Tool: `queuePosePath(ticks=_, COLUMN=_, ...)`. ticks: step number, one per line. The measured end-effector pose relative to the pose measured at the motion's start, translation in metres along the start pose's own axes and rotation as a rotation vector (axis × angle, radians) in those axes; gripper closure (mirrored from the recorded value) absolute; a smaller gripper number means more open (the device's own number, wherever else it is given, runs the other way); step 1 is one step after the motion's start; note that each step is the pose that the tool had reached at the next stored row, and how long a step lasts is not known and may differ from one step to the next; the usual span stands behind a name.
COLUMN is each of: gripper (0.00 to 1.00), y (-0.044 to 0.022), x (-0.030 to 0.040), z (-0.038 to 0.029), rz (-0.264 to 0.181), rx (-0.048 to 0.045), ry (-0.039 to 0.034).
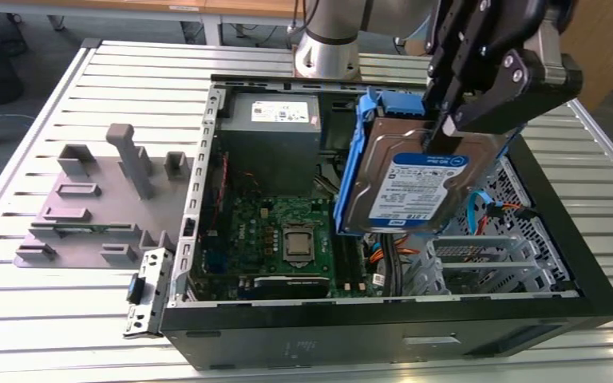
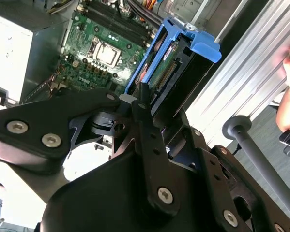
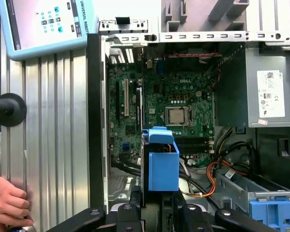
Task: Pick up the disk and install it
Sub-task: 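Pick up the disk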
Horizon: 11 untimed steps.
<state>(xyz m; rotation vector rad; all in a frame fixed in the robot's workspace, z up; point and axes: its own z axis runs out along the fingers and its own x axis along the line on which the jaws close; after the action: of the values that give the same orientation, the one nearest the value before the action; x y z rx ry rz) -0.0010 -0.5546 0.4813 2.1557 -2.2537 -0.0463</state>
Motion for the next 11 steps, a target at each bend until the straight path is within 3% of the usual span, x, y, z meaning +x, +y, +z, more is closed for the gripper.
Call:
queuePosePath(ticks=6, gripper=0.65, y=-0.0160, x=0.0010, z=-0.0002, rz=0.000, rx=-0.0066, ry=0.0004)
queuePosePath(ticks=11, gripper=0.65, y=-0.0212, x=0.0073, z=0.0004, rz=0.000, rx=-0.0080, ry=0.0003)
